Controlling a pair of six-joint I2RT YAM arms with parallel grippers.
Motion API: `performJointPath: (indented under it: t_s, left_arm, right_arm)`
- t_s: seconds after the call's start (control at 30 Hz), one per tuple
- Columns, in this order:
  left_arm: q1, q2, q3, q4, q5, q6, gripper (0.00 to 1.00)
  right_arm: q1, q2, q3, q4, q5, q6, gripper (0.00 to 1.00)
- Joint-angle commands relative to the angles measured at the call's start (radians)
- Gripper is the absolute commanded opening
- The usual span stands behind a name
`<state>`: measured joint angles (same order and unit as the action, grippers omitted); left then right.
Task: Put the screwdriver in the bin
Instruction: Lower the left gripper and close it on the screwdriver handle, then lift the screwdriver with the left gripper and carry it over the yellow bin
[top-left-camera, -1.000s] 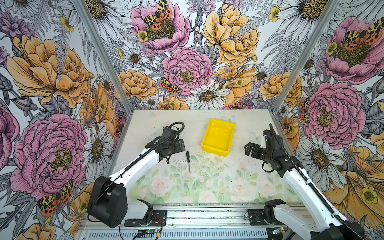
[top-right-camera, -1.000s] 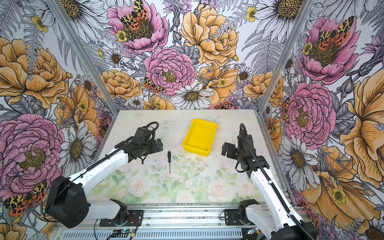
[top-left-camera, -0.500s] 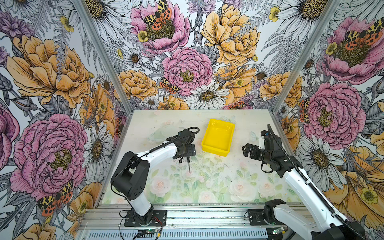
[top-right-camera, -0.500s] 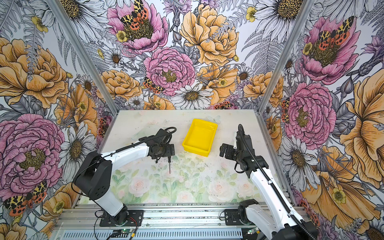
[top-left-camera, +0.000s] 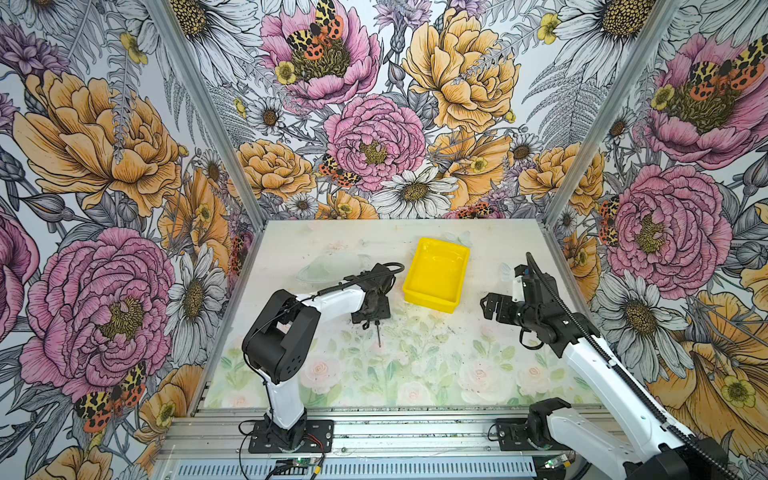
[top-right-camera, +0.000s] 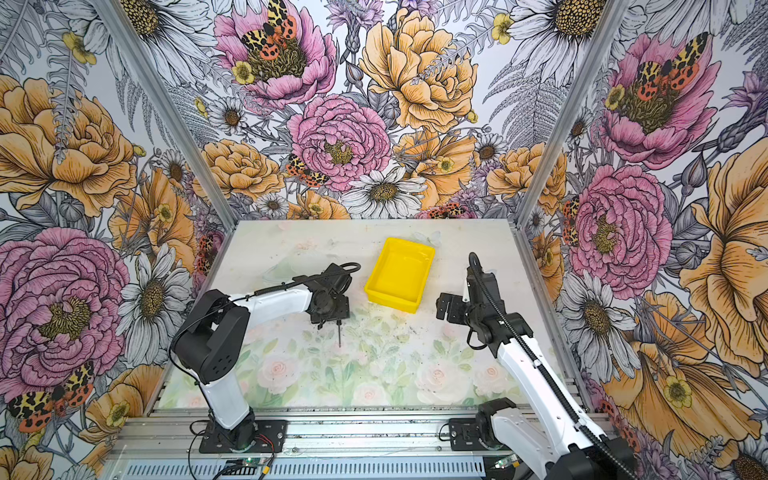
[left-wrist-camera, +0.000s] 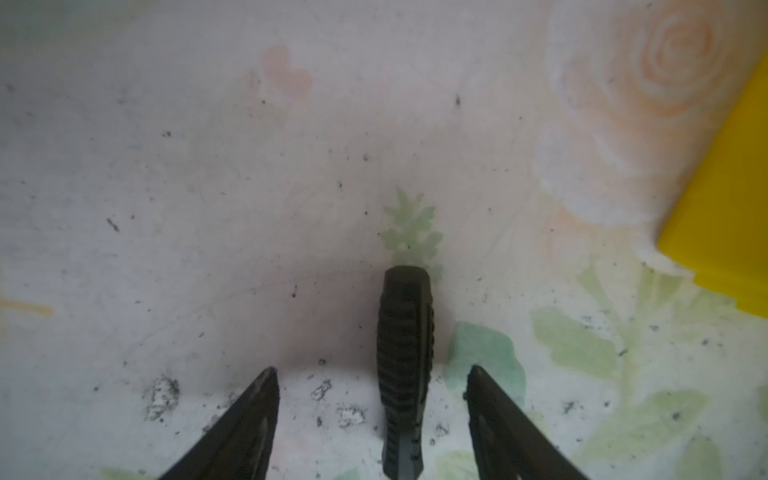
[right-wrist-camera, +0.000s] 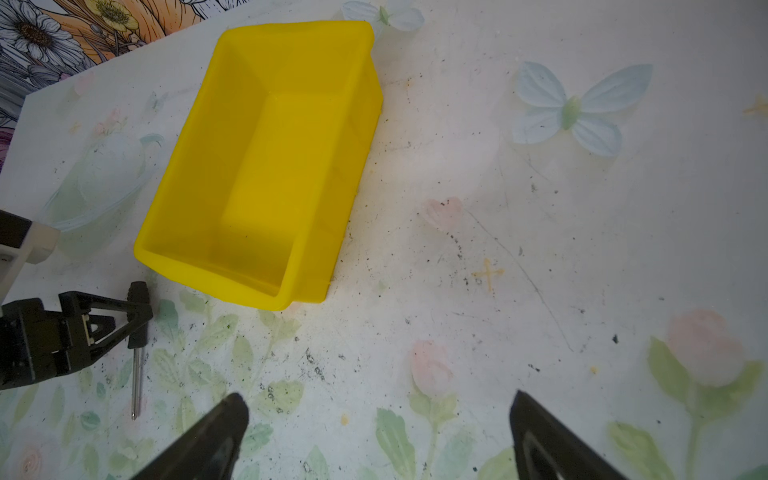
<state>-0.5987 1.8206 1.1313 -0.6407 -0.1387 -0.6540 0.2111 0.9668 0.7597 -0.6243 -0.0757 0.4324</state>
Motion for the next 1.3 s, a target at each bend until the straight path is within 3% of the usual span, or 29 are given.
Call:
performJointPath:
  t_s: [0.0,0.3,0.5,0.77,1.0,1.27]
  left_arm:
    - [-0.015,0.041,0.028,-0.002,-0.021,-0.013,0.66]
    - [-0.036,0.063,0.02,-0.002,-0.029,-0.034,0.47]
    - [-0.043,0.056,0.016,-0.007,-0.024,-0.041,0.26]
    - [-0.042,0.035,0.026,-0.011,-0.015,-0.036,0.06]
    - [-0.044,-0.05,0.041,-0.037,-0.024,-0.025,0.03]
    - [-0.042,-0.097,0.162,-0.106,-0.042,0.038,0.03]
  right_arm:
    - [0.01,0.002,0.0,0.009,0.014,-0.015,0.99]
    - [0.01,0.003,-0.002,0.011,0.015,-0.034,1.0]
    - [0.01,0.0,-0.003,0.014,0.019,-0.038,0.99]
    - [0.009,0.007,-0.003,0.03,0.02,-0.047,0.99]
    - [0.009,0.006,0.001,0.043,0.019,-0.056,1.0]
    - [0.01,-0.016,-0.003,0.075,-0.004,-0.055,0.99]
